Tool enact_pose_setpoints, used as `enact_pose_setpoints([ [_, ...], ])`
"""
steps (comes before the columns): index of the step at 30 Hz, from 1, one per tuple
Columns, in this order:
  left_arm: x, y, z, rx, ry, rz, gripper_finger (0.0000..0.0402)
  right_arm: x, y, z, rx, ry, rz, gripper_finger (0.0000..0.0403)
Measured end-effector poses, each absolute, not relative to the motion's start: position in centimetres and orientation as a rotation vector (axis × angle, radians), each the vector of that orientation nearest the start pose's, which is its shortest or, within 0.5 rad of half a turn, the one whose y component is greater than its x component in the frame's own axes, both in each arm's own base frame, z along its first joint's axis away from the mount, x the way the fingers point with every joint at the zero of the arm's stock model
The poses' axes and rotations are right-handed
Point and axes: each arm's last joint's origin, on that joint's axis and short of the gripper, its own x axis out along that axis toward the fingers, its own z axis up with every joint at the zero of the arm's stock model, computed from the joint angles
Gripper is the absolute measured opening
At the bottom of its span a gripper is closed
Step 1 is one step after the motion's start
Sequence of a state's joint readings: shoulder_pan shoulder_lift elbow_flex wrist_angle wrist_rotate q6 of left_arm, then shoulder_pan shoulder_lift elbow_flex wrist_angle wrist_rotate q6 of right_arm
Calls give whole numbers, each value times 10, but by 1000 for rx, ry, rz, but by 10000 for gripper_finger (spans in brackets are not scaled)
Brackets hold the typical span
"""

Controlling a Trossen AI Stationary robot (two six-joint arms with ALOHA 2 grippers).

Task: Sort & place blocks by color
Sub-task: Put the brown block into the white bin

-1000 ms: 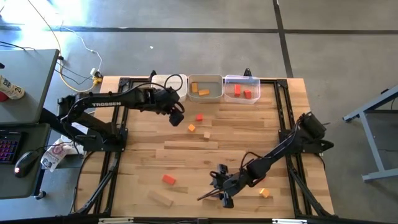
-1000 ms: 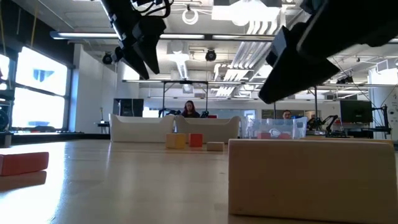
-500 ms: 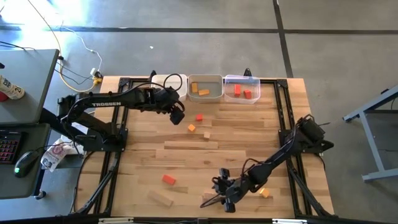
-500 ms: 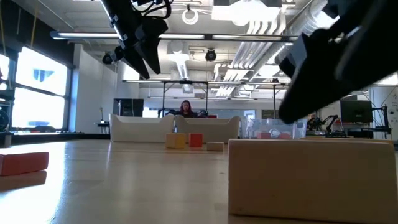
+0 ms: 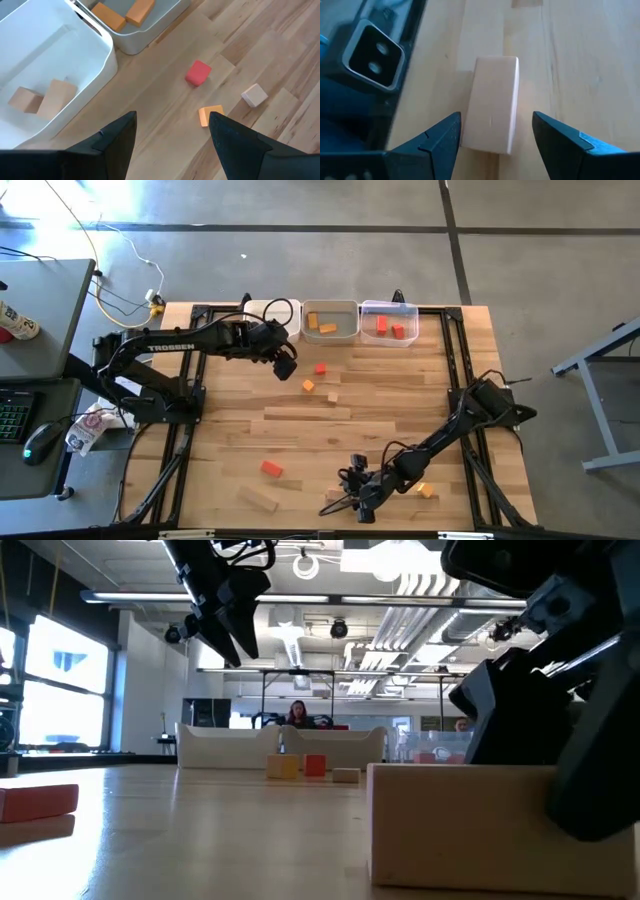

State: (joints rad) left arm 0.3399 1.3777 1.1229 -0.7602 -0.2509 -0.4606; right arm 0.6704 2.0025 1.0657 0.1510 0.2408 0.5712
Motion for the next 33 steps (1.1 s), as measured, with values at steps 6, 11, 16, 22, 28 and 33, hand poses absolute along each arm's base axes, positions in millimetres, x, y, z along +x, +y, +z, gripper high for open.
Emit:
enact_pose_setpoints([
  [6, 254, 97, 278, -445, 889, 762, 236, 312, 238, 112, 193, 783, 175, 225],
  [11, 254, 97, 278, -409, 902, 743, 236, 314, 235, 112, 197, 796, 175, 165],
  [16, 254, 97, 278, -375, 916, 719, 236, 319, 228, 112, 210, 793, 165, 101],
  [22, 255, 97, 277, -300, 948, 656, 236, 326, 215, 117, 208, 791, 134, 101],
  [28, 256, 94, 277, -212, 991, 490, 236, 334, 196, 143, 191, 727, 120, 101],
  [33, 257, 92, 277, -106, 1016, 343, 236, 337, 174, 164, 154, 713, 78, 101],
])
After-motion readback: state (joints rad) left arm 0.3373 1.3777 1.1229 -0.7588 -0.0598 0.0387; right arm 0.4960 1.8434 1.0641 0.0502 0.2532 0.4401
